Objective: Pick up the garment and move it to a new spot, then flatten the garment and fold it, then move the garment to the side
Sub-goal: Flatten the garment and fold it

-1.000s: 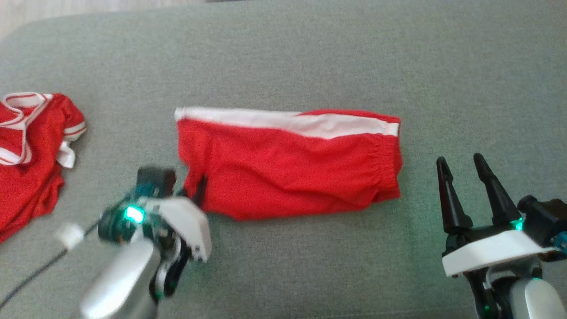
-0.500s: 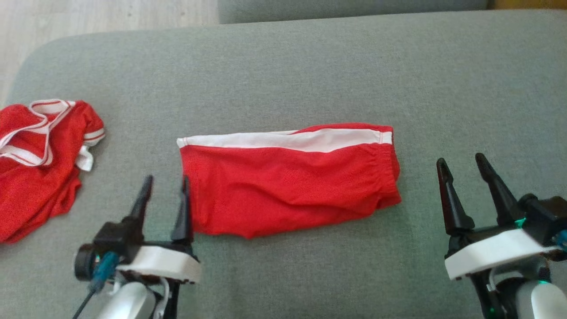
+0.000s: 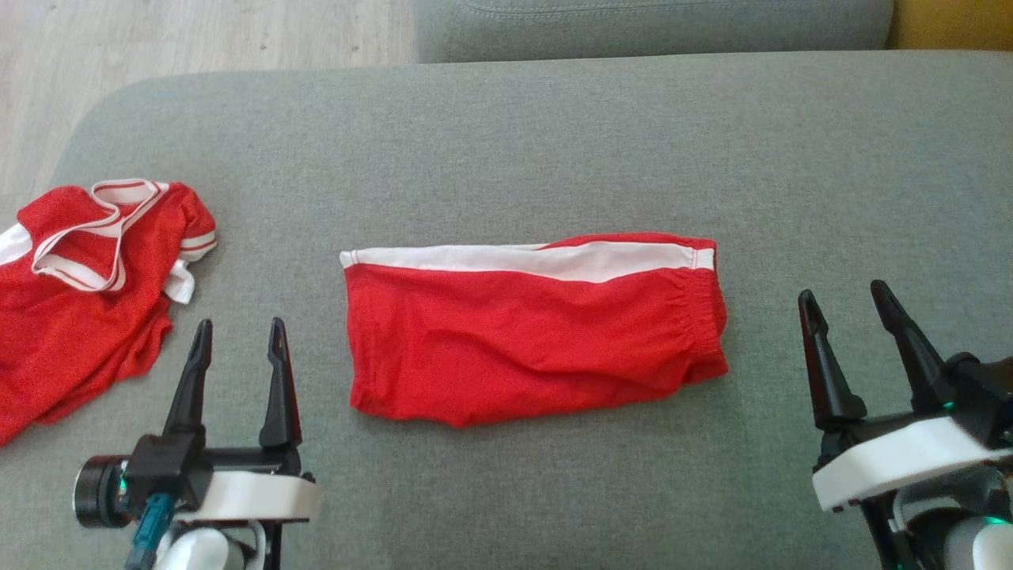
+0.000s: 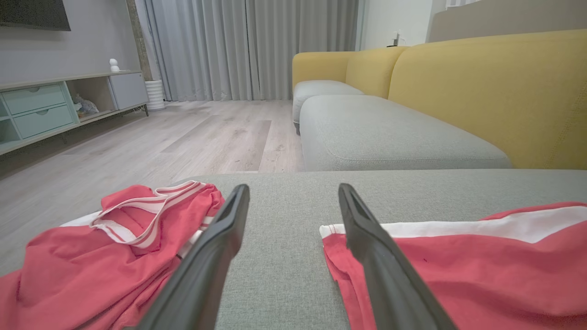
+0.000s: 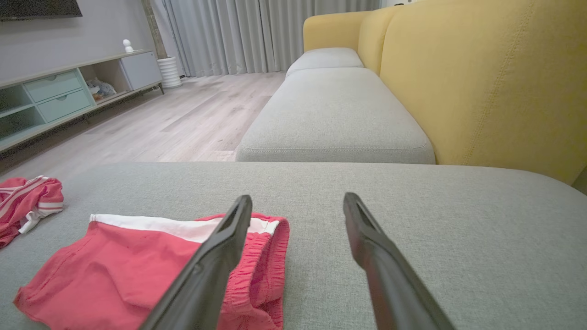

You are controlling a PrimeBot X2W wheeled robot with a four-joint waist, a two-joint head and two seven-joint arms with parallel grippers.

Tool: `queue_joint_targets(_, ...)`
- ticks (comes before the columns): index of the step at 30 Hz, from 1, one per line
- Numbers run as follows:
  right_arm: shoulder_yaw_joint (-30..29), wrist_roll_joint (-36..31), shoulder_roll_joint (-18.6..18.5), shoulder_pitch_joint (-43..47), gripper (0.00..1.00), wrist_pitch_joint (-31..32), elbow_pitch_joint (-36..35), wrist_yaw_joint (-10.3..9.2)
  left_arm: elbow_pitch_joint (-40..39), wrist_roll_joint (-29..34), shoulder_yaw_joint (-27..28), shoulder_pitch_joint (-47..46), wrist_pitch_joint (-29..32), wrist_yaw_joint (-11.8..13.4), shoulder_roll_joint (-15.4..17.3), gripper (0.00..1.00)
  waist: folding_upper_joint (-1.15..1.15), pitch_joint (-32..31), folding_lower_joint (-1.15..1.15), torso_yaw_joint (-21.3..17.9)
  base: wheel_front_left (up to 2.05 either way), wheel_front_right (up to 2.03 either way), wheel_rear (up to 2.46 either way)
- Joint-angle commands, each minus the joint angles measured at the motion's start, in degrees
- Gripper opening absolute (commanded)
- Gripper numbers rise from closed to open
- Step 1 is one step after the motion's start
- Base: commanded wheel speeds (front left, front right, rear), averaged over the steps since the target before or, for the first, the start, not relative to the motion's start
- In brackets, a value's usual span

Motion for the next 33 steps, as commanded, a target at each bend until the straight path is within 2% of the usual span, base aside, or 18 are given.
queue_joint_targets(1, 0.84, -0.14, -0.31, -0.48, 1.0, 0.33, -2.38, -0.04, -1.75, 0.33, 2.11, -2.24, -0.25, 0.1, 1.81, 1.0, 0.0, 0.07, 0.0, 0.09, 0.0, 0.0, 0.0)
queue_joint_targets(9, 0.86, -0.42, -0.31, -1.11, 1.0, 2.03, -0.64, -0.04, -1.61, 0.42, 1.5, -3.16, 0.23, -0.13, 1.87, 1.0, 0.0, 0.9, 0.0, 1.26, 0.0, 0.0, 0.0)
queue_joint_targets(18, 5.2, 1.31, -1.81, -8.89, 1.0, 3.91, 12.03, -0.04, -1.1, 1.05, 0.2, -6.98, -0.15, -1.83, 0.02, 1.0, 0.0, 3.69, 0.0, 5.06, 0.0, 0.0, 0.0)
queue_joint_targets(25, 4.07, 0.99, -3.22, -13.59, 1.0, 5.85, 22.8, -0.04, -0.08, 1.33, 0.36, -8.73, -0.46, -3.37, -1.75, 1.0, 0.0, 5.37, 0.0, 7.14, 0.0, 0.0, 0.0)
queue_joint_targets(33, 1.71, 1.82, -2.78, -14.56, 1.0, 8.39, 30.25, -0.04, 0.48, 2.01, 1.3, -9.02, -0.56, -4.77, -3.36, 1.0, 0.0, 6.01, 0.0, 7.92, 0.0, 0.0, 0.0)
